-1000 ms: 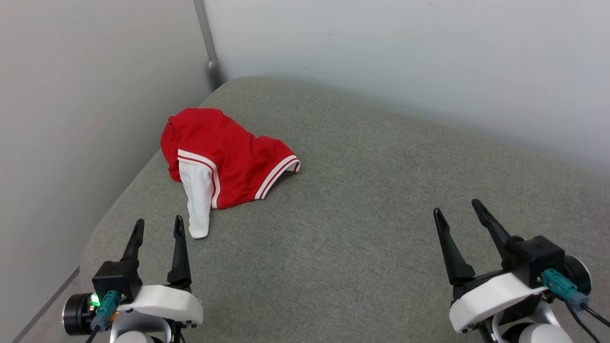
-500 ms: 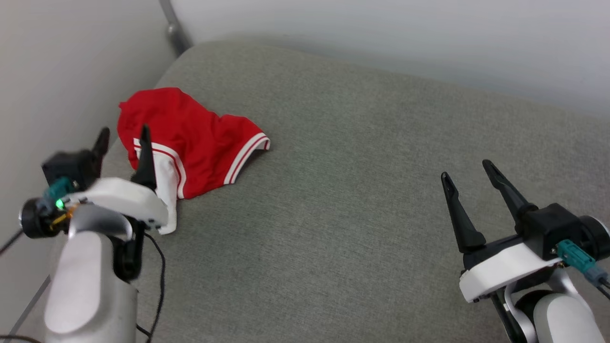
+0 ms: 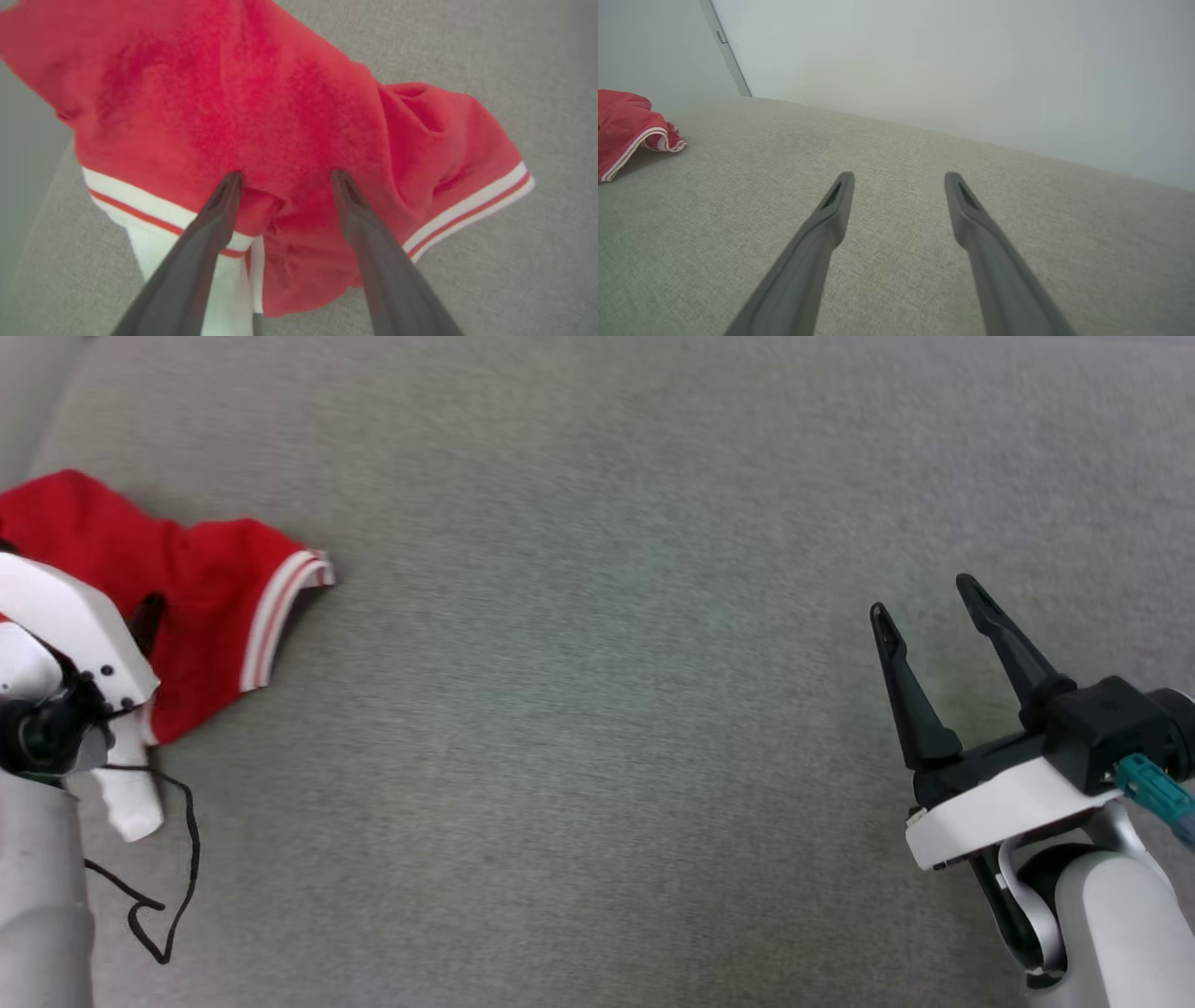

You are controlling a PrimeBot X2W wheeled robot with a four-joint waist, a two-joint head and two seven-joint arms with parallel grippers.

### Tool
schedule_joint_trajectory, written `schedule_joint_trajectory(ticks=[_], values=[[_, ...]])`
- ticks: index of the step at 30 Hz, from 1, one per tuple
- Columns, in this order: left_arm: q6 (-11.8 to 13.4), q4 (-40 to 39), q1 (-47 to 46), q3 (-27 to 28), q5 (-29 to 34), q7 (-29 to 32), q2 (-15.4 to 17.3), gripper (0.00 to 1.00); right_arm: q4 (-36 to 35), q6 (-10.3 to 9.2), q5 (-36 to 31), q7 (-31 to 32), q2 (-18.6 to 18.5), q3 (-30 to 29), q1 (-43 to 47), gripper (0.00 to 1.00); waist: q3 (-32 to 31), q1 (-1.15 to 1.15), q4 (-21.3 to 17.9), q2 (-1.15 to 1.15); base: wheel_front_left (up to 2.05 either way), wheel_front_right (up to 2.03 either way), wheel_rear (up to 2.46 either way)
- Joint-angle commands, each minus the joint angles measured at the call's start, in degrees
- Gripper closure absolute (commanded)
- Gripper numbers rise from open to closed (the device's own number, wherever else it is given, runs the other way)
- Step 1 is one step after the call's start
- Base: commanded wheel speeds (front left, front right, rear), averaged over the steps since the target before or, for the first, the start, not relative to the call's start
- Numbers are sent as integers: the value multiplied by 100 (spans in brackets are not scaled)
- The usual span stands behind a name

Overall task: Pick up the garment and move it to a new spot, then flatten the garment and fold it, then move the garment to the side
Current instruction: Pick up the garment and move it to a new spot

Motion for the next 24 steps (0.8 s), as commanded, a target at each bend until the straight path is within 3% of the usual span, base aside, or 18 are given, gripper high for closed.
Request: schedule_joint_trajectory(ticks=[1, 5, 9, 10, 11, 16, 24], values=[[18, 55, -53, 1, -43, 156, 1, 0, 30, -3, 39, -37, -11, -10, -106, 0, 377, -1, -365, 0, 0, 0, 0], [56, 212, 91, 163, -273, 662, 135, 0, 87, -3, 79, -105, -9, 10, -197, 0, 558, -1, -500, 0, 0, 0, 0], [137, 462, 320, 254, -492, 1074, 28, 0, 149, -3, 116, -156, -40, -2, -236, 0, 641, -1, -544, 0, 0, 0, 0], [167, 509, 367, 277, -527, 1139, -1, 10, 165, -3, 127, -162, -44, -5, -239, 0, 649, -1, -547, 0, 0, 0, 0], [220, 582, 461, 280, -628, 1277, -111, 100, 178, -3, 136, -166, -48, -25, -281, 0, 650, -1, -528, 0, 0, 0, 0], [279, 466, 437, 249, -544, 952, -121, 100, 200, -3, 124, -146, -66, -18, -291, 0, 536, -1, -448, 0, 0, 0, 0], [411, 26, 55, 92, 146, -499, 352, 100, 337, -3, 146, -184, 34, -33, -75, 0, -77, -1, -319, 0, 0, 0, 0]])
